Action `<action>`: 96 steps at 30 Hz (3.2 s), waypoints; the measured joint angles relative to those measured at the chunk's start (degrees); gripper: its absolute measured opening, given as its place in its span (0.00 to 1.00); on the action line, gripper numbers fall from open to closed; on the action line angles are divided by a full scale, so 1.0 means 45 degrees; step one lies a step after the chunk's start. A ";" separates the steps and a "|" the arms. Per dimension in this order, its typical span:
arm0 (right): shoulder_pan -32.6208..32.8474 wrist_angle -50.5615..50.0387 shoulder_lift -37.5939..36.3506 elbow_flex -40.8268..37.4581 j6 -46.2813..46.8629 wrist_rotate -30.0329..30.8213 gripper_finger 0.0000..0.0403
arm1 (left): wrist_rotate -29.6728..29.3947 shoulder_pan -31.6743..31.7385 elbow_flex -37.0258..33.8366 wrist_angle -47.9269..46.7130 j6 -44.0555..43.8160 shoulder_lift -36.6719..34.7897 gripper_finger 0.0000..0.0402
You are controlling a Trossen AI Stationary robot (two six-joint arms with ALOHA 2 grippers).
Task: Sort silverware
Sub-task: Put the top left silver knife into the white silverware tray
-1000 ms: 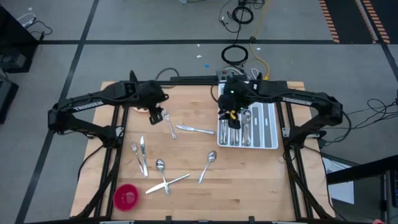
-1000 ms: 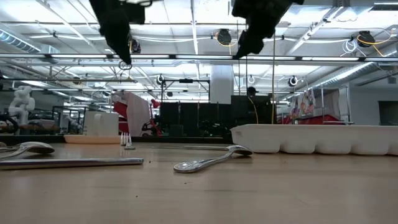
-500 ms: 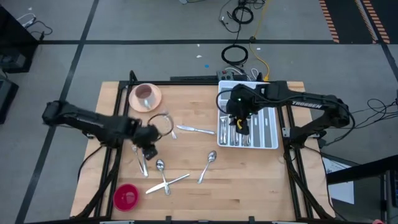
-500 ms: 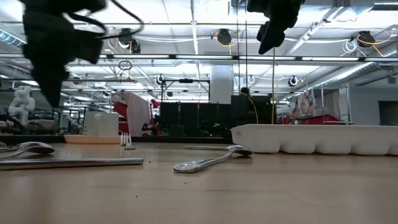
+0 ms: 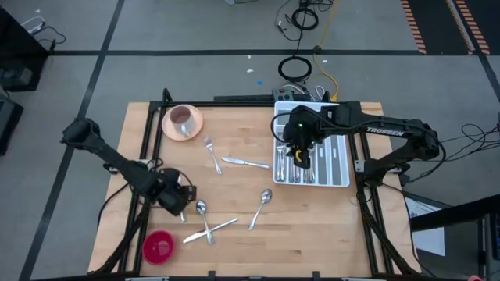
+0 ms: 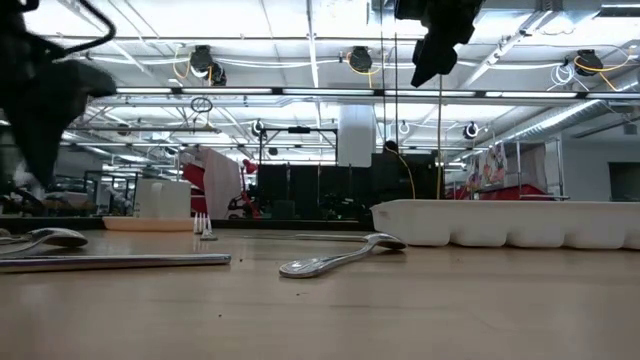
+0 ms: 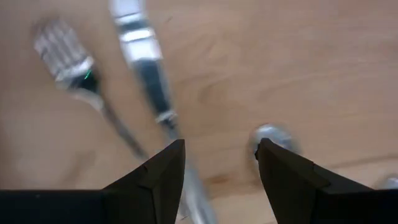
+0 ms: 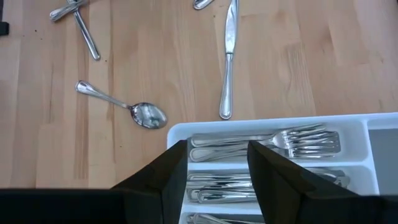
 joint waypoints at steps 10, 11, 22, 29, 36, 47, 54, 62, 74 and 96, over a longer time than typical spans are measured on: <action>-0.0005 0.0005 0.0005 0.0000 -0.0751 -0.0015 0.40 | 0.1754 -0.0218 0.0133 0.0954 -0.1474 0.2271 0.51; -0.0005 0.0005 0.0005 0.0000 -0.0895 -0.0015 0.40 | 0.1756 -0.0170 0.0133 0.0914 -0.1490 0.2345 0.51; -0.0005 -0.0105 0.0005 0.0000 -0.1121 -0.0073 0.40 | 0.2269 0.0378 0.0061 0.1300 -0.1247 0.3471 0.51; -0.0009 -0.0112 0.0005 0.0000 -0.1234 -0.0073 0.40 | 0.2826 0.1225 0.0102 0.1718 0.0338 0.4275 0.41; -0.0010 -0.0121 0.0005 0.0000 -0.1297 -0.0073 0.40 | 0.2899 0.1450 0.0109 0.1839 0.0916 0.4355 0.19; -0.0223 0.0005 0.0005 0.0000 -0.1486 -0.0068 0.40 | 0.2558 0.1958 0.0144 0.1862 0.1993 0.4029 0.07; -0.0498 0.0327 0.0005 0.0000 -0.1496 -0.0059 0.40 | 0.1096 0.2320 0.0943 0.1111 0.2688 0.4052 0.06; -0.0656 0.0410 0.0007 0.0000 -0.1816 -0.0058 0.40 | 0.0511 0.2951 0.1709 0.0910 0.3914 0.4012 0.00; -0.0475 0.2674 0.1411 0.0015 -0.3361 -0.0561 0.44 | -0.1236 0.2943 0.4569 -0.3419 0.5211 0.2525 0.01; -0.0222 0.4448 0.2934 0.0010 -0.1051 -0.1817 0.44 | 0.1147 0.1791 0.2148 -0.2095 0.2237 0.3353 0.00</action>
